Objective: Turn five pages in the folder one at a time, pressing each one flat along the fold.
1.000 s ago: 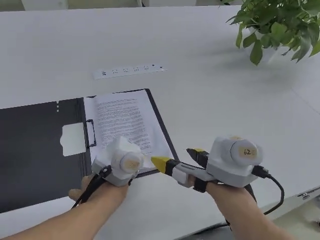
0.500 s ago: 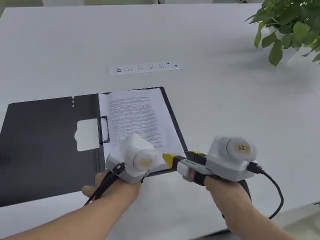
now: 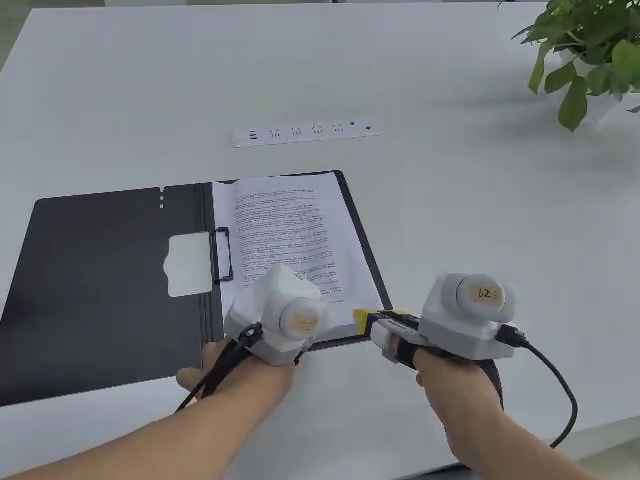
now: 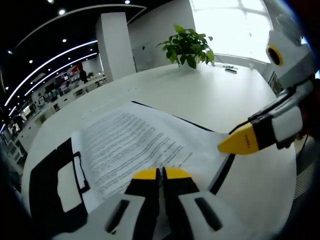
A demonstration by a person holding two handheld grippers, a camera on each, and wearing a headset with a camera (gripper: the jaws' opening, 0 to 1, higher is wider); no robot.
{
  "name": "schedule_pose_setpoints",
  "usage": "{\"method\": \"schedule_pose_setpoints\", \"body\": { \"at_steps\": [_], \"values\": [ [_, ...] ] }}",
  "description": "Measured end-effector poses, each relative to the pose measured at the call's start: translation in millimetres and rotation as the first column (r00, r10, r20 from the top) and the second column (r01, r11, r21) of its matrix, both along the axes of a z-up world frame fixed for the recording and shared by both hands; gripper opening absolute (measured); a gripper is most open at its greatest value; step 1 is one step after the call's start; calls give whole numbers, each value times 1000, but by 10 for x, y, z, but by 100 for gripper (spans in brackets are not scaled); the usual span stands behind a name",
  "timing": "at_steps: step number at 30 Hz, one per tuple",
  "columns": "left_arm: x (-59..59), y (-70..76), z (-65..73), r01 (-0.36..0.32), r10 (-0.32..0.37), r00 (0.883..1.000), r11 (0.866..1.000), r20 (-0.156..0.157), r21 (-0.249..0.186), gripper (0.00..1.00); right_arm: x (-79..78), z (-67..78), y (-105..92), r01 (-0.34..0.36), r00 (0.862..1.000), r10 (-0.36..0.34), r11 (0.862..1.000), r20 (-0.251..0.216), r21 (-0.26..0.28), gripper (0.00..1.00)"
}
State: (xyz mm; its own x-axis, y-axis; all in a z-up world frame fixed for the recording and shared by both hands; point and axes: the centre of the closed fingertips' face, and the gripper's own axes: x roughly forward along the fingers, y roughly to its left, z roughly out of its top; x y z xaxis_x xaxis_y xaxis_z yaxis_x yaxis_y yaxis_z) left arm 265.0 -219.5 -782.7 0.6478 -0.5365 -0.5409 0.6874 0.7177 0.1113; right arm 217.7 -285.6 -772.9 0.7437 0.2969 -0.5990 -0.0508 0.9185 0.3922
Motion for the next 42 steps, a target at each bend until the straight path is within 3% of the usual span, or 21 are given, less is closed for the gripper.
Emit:
{"method": "schedule_pose_setpoints", "body": {
  "at_steps": [3,6,10,12,13,16,21,25,32,36,42],
  "values": [
    [-1,0,3,-1,1,1000,1000,-1,-1,1,5,-14,-42,15,1000,-15,1000,-7,-7,1],
    [-1,-1,3,-3,3,1000,1000,-3,-2,1,-7,-36,-45,33,999,-33,999,-25,10,0],
    [-2,-2,6,-14,14,1000,1000,-8,-9,1,3,-34,-48,50,999,-49,999,-15,16,0],
    [-2,-3,7,-56,53,997,996,-48,-63,2,0,7,-42,69,998,-69,997,2,47,0],
    [6,4,11,-113,99,989,985,-105,-133,2,-4,33,-43,70,997,-71,996,14,54,0],
    [-14,32,39,-164,126,974,966,-190,-201,4,0,122,7,63,997,-66,996,48,70,0],
    [-80,238,127,-176,131,972,957,-197,-233,15,52,394,192,23,992,-36,994,125,107,0],
    [-121,502,238,-196,154,972,948,-178,-250,16,94,614,375,-13,982,-13,990,190,139,0],
    [-241,1029,575,-197,182,980,946,-82,-255,19,169,970,814,-106,957,50,977,285,185,0],
    [-302,1337,835,-208,211,977,937,-22,-280,20,189,1081,1083,-158,946,90,967,311,201,0],
    [-412,1753,1051,-248,262,965,923,11,-293,21,203,1188,1501,-228,929,144,949,341,220,0]
  ]
}}
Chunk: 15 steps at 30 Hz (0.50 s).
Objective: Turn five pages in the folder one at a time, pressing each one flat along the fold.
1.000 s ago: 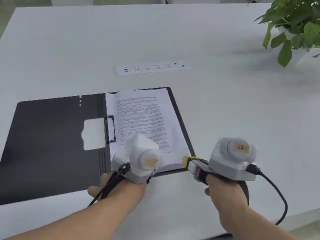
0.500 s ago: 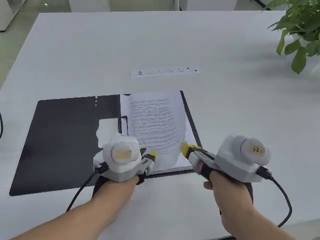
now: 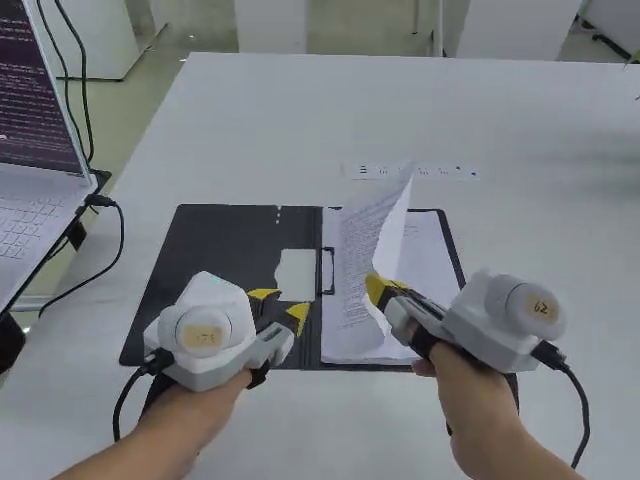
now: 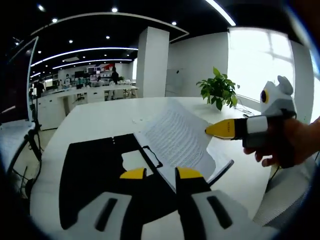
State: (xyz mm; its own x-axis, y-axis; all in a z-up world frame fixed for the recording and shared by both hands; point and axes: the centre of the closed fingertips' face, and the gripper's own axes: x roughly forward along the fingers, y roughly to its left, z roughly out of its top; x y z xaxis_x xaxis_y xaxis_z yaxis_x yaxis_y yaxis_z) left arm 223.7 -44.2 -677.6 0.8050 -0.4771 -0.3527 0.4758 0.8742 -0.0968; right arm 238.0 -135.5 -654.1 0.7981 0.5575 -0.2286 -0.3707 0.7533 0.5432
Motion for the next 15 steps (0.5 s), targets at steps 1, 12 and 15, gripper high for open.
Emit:
{"method": "schedule_pose_setpoints", "body": {
  "at_steps": [1,12,15],
  "values": [
    [-16,73,22,-18,18,1000,1000,3,3,21,-4,3,99,-16,1000,16,1000,0,-2,0],
    [-235,670,268,-122,124,991,992,49,-38,22,-38,-60,823,-152,988,152,988,-5,-40,0],
    [-281,775,275,-137,138,989,990,53,-32,21,-47,-135,978,-178,984,178,982,-19,-55,0]
  ]
}}
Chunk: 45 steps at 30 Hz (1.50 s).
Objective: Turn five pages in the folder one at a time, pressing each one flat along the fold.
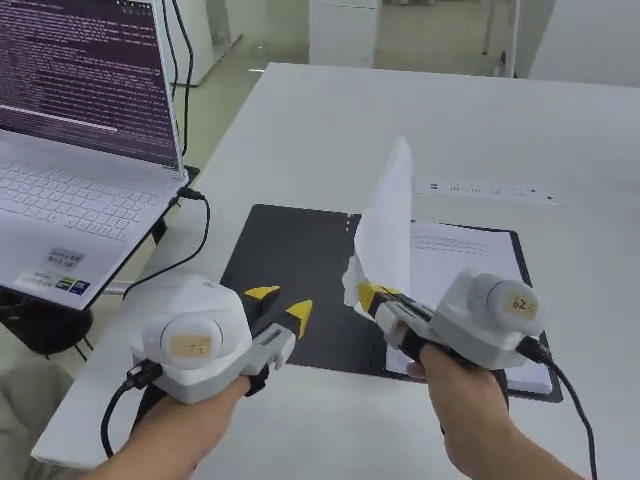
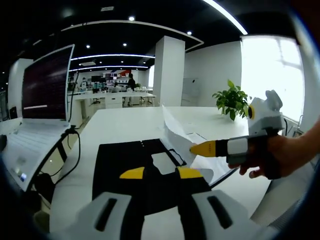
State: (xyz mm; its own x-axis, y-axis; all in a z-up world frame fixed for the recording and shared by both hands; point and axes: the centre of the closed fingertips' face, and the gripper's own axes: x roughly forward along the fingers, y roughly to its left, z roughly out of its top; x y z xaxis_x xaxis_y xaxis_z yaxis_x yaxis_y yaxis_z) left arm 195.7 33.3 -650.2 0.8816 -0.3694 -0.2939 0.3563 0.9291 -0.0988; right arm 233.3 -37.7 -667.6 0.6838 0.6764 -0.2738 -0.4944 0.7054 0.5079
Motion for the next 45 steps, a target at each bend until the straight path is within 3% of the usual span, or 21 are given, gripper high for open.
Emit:
{"method": "schedule_pose_setpoints", "body": {
  "at_steps": [7,14,21,32,35,37,38,40,45],
  "values": [
    [-78,205,-5,-35,35,999,999,-3,2,22,-29,-167,335,-68,998,67,996,-14,-50,0],
    [-125,327,-48,-56,56,998,998,-16,17,22,-47,-477,605,-140,989,133,982,-65,-125,0],
    [-98,408,-188,-59,61,997,998,-50,29,21,-36,-776,708,-187,980,170,962,-100,-198,0],
    [28,437,-435,-56,62,993,997,-100,61,21,21,-1059,790,-217,973,192,948,-127,-231,0],
    [63,454,-488,-61,68,992,996,-111,68,22,12,-1119,826,-230,969,202,948,-145,-219,8],
    [84,461,-515,-68,76,990,995,-119,68,21,-4,-1117,870,-234,967,208,953,-144,-194,24],
    [94,461,-522,-71,79,990,995,-119,67,22,-33,-1093,896,-250,964,227,950,-138,-188,24],
    [129,460,-559,-76,85,988,995,-127,69,21,-85,-1083,855,-275,960,253,934,-123,-228,16],
    [230,343,-668,-58,68,988,996,-140,73,21,-61,-1025,626,-236,970,220,950,-99,-206,15]
  ]
}}
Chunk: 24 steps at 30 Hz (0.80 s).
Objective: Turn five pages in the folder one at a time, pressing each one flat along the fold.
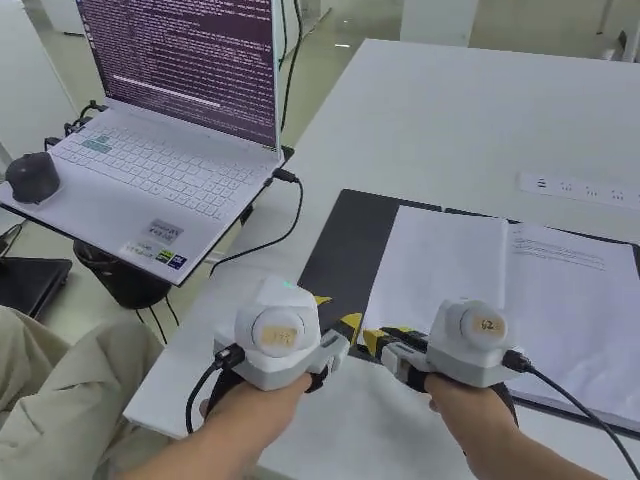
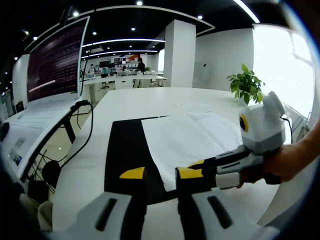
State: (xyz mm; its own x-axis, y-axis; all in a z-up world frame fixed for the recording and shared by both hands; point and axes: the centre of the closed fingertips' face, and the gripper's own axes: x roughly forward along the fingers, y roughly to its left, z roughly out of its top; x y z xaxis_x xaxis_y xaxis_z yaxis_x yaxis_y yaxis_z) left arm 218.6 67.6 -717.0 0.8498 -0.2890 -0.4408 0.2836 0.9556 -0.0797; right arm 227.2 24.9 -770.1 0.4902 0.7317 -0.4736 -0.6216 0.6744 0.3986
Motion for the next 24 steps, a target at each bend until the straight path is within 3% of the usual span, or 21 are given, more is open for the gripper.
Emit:
{"method": "schedule_pose_setpoints", "body": {
  "at_steps": [5,10,17,21,22,24],
  "values": [
    [59,-263,-215,74,-72,996,997,-45,33,21,100,63,-358,57,998,-57,998,2,15,9],
    [115,-404,-437,113,-107,990,991,-87,69,21,242,82,-653,120,993,-120,993,1,14,6],
    [153,-453,-644,120,-105,985,988,-137,102,20,422,106,-914,176,984,-176,984,-15,28,0],
    [111,-434,-730,113,-94,982,987,-163,115,20,516,105,-986,198,980,-197,979,-35,43,0],
    [122,-438,-703,118,-103,986,986,-132,119,20,556,103,-1012,211,977,-208,976,-50,55,0],
    [91,-422,-717,105,-88,986,988,-141,115,19,623,91,-1059,227,973,-223,972,-66,61,0]
  ]
}}
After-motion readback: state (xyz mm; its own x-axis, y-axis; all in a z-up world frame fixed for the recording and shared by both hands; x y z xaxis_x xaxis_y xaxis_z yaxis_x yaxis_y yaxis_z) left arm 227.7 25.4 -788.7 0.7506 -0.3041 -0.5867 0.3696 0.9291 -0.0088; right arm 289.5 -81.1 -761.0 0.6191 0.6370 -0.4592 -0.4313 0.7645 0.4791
